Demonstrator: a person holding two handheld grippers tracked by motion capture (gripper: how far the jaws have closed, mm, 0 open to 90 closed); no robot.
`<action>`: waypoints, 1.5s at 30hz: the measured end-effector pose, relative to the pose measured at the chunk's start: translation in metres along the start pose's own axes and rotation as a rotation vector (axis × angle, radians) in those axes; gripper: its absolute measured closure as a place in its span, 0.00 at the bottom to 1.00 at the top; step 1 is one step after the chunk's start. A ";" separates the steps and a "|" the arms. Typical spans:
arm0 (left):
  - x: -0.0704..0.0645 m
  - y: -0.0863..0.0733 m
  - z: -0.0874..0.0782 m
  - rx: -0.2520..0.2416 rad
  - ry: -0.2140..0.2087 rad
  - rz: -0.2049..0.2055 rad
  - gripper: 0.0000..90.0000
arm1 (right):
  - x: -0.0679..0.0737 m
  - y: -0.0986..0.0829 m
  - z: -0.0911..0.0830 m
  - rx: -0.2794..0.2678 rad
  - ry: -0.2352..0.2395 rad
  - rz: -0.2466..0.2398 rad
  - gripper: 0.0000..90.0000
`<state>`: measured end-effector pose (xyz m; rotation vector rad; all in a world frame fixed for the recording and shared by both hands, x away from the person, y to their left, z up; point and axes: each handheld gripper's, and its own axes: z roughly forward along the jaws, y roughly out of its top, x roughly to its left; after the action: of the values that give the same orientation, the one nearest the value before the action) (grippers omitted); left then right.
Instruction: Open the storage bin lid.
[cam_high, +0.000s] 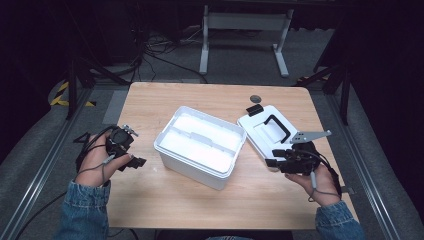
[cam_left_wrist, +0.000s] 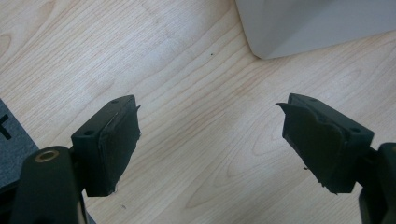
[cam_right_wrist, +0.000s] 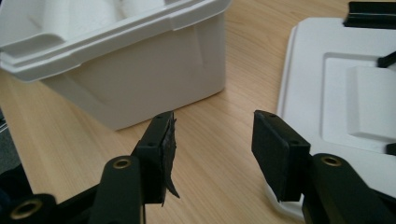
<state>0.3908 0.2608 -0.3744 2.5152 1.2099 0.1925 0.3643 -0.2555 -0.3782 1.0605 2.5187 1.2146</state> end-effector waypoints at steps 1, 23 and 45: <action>0.000 0.000 0.000 0.000 -0.001 -0.001 0.22 | 0.002 -0.002 0.001 0.002 -0.003 -0.001 0.55; 0.000 0.000 0.002 0.005 0.002 0.018 0.22 | 0.020 -0.022 0.049 0.094 0.001 -0.042 0.55; 0.000 0.000 0.002 0.008 0.000 0.019 0.22 | 0.027 -0.041 0.085 0.106 0.000 -0.065 0.55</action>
<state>0.3911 0.2604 -0.3763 2.5348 1.1890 0.1929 0.3573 -0.2015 -0.4604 0.9917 2.6210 1.0755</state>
